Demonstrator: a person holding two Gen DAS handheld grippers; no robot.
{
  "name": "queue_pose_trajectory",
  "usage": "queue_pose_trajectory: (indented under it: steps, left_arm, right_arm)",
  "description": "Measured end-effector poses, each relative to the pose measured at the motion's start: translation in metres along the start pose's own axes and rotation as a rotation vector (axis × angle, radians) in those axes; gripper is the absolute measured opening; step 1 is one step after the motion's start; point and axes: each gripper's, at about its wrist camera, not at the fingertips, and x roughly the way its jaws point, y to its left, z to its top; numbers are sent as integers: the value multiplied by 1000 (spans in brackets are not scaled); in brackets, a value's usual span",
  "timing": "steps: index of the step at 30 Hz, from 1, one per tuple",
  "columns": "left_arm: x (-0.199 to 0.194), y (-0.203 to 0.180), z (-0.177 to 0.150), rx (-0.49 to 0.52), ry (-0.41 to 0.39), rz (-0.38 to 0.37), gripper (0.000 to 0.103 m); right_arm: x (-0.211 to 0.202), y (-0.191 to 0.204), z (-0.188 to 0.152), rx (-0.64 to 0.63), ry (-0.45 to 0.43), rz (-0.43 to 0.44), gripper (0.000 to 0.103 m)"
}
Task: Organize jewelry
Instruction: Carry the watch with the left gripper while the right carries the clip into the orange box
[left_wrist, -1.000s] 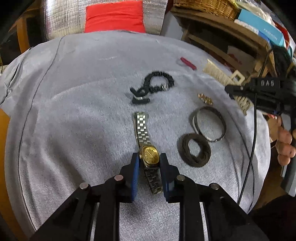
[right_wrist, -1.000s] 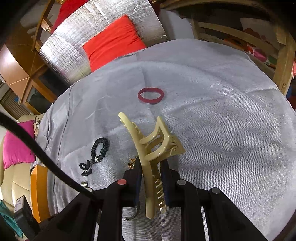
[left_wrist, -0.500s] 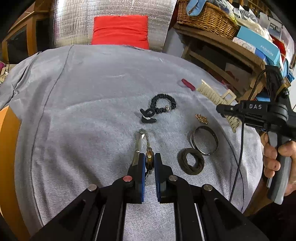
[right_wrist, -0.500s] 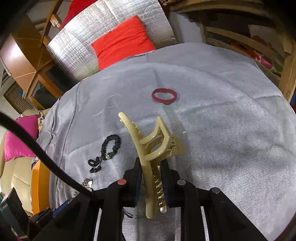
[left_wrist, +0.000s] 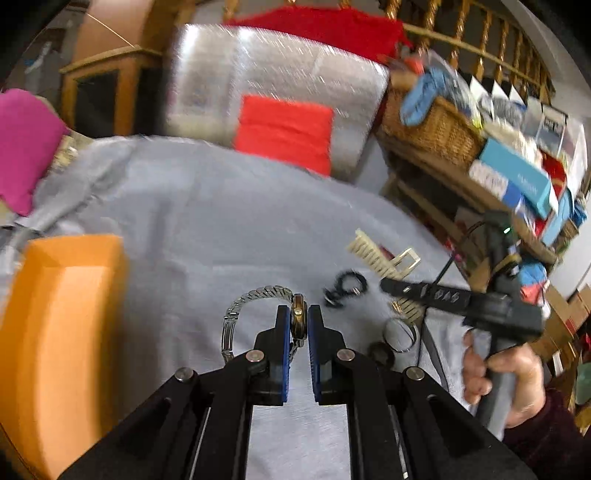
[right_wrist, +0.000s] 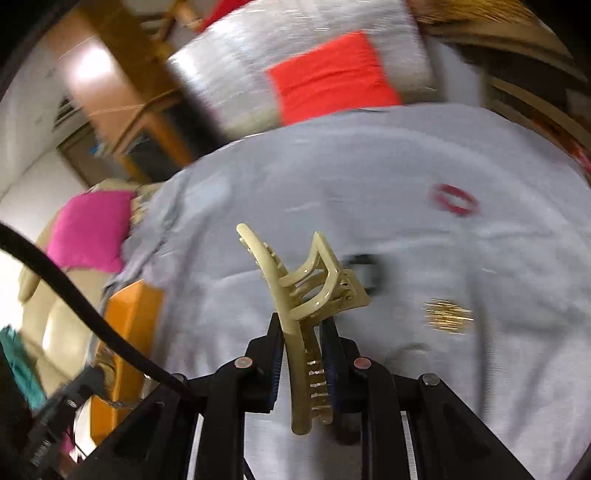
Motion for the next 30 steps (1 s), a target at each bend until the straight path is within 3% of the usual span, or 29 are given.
queue_pose_trajectory:
  steps: [4, 8, 11, 15, 19, 23, 30]
  left_arm:
    - [-66, 45, 15, -19, -105, 99, 9]
    - [-96, 99, 21, -53, -127, 218, 9]
    - [-96, 148, 16, -104, -97, 314, 9]
    - [-71, 197, 0, -163, -35, 390, 9]
    - [-31, 239, -26, -249, 45, 404, 9]
    - [-4, 266, -42, -300, 90, 419, 9]
    - [23, 287, -51, -327, 140, 431, 9]
  right_arm:
    - [18, 86, 2, -134, 20, 130, 21]
    - [49, 170, 2, -226, 75, 241, 21]
    - [80, 234, -4, -295, 131, 300, 21]
    - [129, 304, -14, -349, 219, 351, 21]
    - [181, 332, -29, -380, 297, 328, 21]
    - [233, 330, -39, -388, 375, 279, 21]
    - [274, 327, -51, -472, 440, 142, 20]
